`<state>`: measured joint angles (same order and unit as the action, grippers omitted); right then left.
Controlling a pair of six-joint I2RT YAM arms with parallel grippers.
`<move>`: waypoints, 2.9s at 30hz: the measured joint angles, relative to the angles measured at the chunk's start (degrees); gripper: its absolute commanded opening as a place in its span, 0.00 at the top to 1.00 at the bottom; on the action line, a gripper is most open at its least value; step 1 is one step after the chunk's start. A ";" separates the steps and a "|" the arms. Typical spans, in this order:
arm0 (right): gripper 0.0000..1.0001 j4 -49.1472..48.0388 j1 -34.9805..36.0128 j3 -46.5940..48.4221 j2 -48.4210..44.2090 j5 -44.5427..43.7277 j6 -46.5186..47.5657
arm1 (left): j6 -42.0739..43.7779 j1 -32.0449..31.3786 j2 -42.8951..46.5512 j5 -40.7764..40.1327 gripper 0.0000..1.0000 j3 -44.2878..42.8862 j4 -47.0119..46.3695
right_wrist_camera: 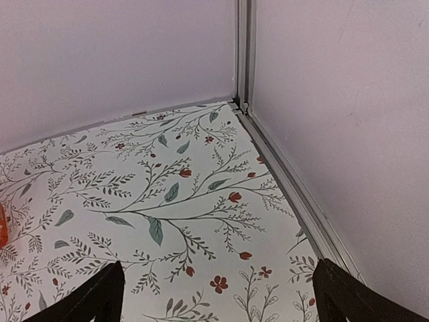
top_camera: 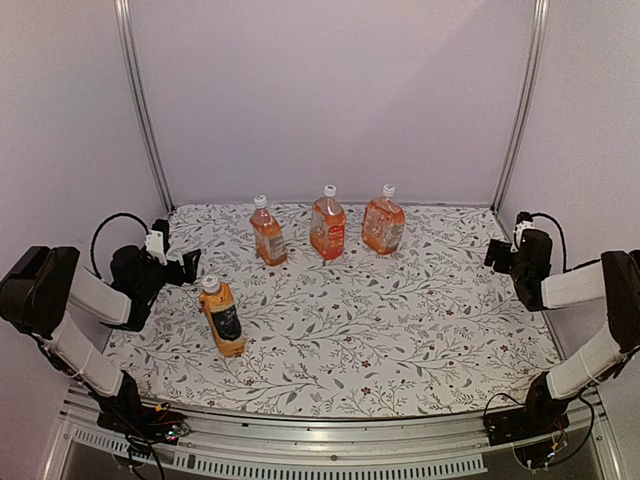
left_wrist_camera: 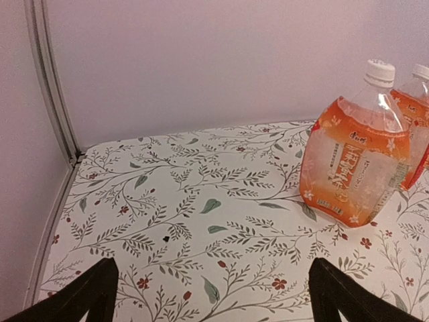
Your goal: Unscrew the bottle caps
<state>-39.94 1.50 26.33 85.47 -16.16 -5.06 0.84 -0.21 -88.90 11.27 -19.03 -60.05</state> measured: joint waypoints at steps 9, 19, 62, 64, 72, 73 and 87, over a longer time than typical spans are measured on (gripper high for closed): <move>0.01 27.32 0.37 25.66 -13.33 10.71 -7.15 | -0.79 0.31 0.02 -1.79 0.01 -0.26 0.90; 0.01 51.30 16.02 55.54 5.09 13.88 -11.15 | -0.15 5.33 5.84 1.49 0.02 -25.68 36.13; 0.95 71.41 26.51 92.24 43.85 7.63 3.74 | 11.67 -4.04 9.70 22.38 0.16 -66.16 111.10; 0.97 71.23 26.51 91.32 43.19 7.72 3.82 | 11.93 -4.26 9.70 22.77 0.16 -66.90 112.10; 0.97 73.66 26.51 78.36 27.93 9.73 6.21 | 13.77 -6.97 9.70 24.15 0.20 -71.30 117.33; 0.97 74.12 26.51 76.11 24.33 11.23 6.45 | 14.10 -7.74 9.70 24.35 0.21 -72.30 118.33; 0.97 67.23 46.21 57.44 -17.90 28.81 10.56 | 25.16 -39.71 9.70 22.08 0.06 -89.46 127.91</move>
<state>27.29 47.70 83.77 67.57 12.64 5.50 26.00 -39.92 -79.20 33.34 -108.49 67.85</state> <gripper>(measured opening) 0.181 0.885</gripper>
